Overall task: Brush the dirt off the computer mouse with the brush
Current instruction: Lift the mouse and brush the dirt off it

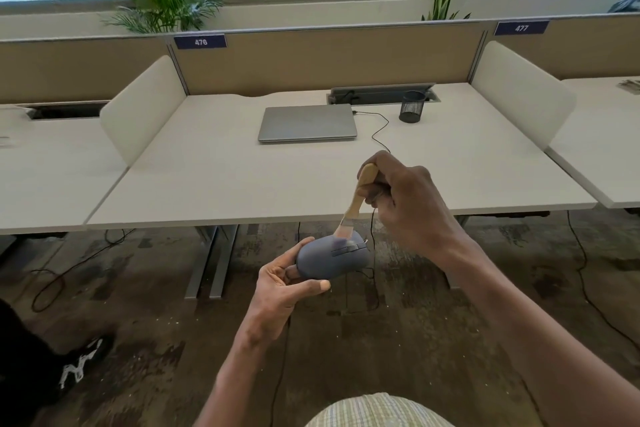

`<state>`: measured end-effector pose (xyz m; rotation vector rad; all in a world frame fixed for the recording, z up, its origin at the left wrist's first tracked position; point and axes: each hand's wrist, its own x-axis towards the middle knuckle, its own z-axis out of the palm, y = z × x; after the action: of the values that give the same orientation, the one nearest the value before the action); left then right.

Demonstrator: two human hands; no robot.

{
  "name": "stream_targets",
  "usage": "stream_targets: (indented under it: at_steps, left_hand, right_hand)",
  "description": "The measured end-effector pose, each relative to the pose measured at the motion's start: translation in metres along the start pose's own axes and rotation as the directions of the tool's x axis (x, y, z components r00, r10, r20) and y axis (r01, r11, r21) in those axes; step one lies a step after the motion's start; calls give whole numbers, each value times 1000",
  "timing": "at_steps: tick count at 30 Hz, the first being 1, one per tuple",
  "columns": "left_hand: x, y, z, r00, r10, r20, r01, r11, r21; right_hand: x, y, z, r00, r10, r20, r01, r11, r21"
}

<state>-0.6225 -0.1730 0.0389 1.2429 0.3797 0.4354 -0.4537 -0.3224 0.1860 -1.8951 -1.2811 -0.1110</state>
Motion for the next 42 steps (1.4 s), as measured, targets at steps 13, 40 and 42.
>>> stream_targets:
  at_steps: [13, 40, 42]
  left_hand:
    - [-4, 3, 0, 1000, -7, -3, 7, 1000, 23]
    - [-10, -1, 5, 1000, 12, 15, -12, 999, 36]
    - [-9, -2, 5, 1000, 15, 0, -15, 1000, 20]
  right_hand:
    - [8, -1, 14, 999, -43, -10, 43, 998, -55]
    - [4, -12, 8, 1000, -2, -13, 1, 996, -92]
    - [-4, -16, 6, 1000, -22, 7, 23, 998, -55]
